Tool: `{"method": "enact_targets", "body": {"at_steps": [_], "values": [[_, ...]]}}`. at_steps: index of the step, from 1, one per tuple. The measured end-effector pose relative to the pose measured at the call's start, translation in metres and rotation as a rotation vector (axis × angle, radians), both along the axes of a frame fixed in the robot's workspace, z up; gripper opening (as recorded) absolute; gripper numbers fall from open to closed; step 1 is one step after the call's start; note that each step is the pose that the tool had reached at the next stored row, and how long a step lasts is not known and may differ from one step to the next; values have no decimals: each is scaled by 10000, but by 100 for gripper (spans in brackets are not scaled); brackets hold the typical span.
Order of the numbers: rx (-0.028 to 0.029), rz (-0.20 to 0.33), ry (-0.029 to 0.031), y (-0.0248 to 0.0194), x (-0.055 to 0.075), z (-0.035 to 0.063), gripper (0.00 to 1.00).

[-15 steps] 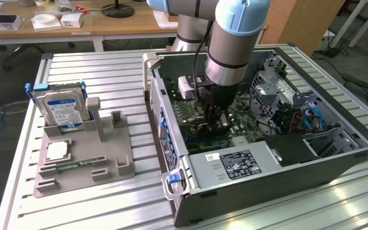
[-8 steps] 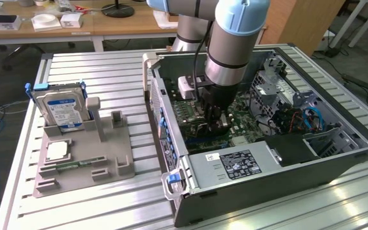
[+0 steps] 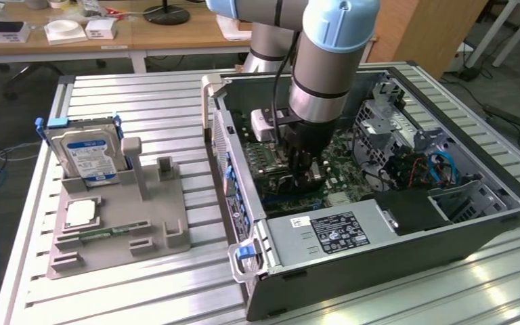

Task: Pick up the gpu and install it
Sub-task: 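Insert the gpu into the slot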

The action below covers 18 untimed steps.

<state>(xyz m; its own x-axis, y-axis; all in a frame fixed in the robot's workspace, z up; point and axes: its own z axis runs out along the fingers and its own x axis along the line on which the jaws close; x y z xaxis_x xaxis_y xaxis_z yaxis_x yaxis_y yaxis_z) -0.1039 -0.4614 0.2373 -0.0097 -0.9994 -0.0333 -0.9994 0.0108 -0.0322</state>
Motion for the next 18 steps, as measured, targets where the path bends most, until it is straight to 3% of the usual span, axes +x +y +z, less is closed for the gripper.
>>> {"method": "enact_targets", "body": {"at_steps": [7,10,18], "values": [[-2,0,-3,0,-6,-1,26],[-32,15,-45,-5,-22,-27,26],[-29,15,-47,-5,-23,-31,26]]}}
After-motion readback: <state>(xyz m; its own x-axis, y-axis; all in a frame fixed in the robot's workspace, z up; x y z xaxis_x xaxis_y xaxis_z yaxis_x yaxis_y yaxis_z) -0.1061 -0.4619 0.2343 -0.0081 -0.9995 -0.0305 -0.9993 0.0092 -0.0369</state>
